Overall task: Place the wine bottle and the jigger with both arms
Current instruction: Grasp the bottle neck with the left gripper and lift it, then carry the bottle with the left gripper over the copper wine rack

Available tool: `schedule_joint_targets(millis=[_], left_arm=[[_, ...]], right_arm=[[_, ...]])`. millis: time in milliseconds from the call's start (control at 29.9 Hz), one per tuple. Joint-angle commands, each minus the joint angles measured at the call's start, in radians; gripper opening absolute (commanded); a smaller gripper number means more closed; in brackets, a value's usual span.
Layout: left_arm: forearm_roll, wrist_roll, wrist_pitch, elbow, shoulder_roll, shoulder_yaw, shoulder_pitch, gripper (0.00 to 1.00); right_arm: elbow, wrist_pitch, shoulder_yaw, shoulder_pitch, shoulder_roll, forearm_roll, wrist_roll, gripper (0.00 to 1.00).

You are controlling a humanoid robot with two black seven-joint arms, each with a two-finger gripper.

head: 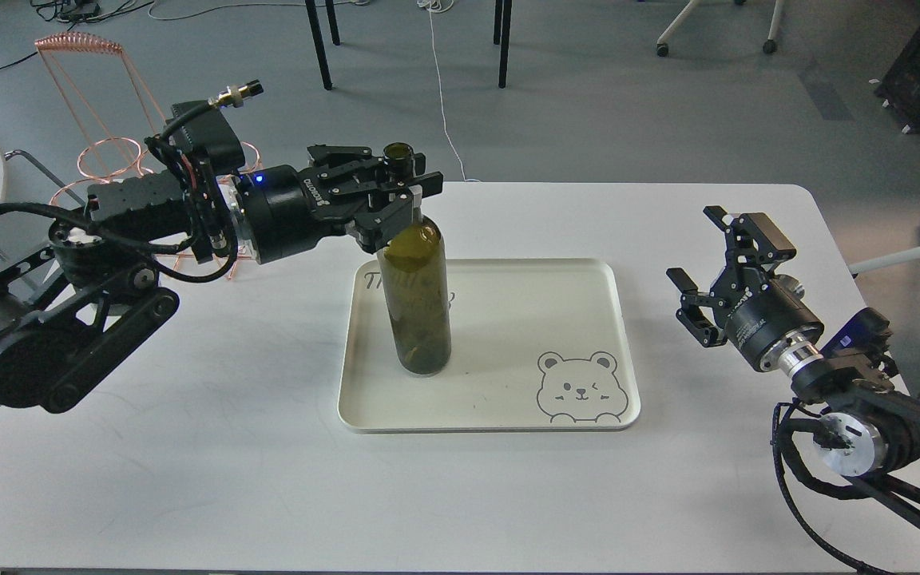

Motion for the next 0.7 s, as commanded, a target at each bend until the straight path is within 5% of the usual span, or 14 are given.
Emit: schedule_joint_targets(millis=[0,267,669], left_arm=[[-0.025,0.000,-0.005,-0.005,0.015,-0.002,-0.120,0.09],[-0.107,0.000,-0.073,0.128,0.119,0.023,-0.378,0.10],[-0.105,0.000,-0.062,0.357,0.245,0.133,-0.412,0.10]], right_arm=[[0.000,-0.001,0.000,0.001,-0.001,0.000,0.000,0.97],[0.000,-0.001,0.001,0.001,0.005,0.000,0.000,0.97],[-0.002,-0.001,0.000,0.000,0.003,0.000,0.000,0.97]])
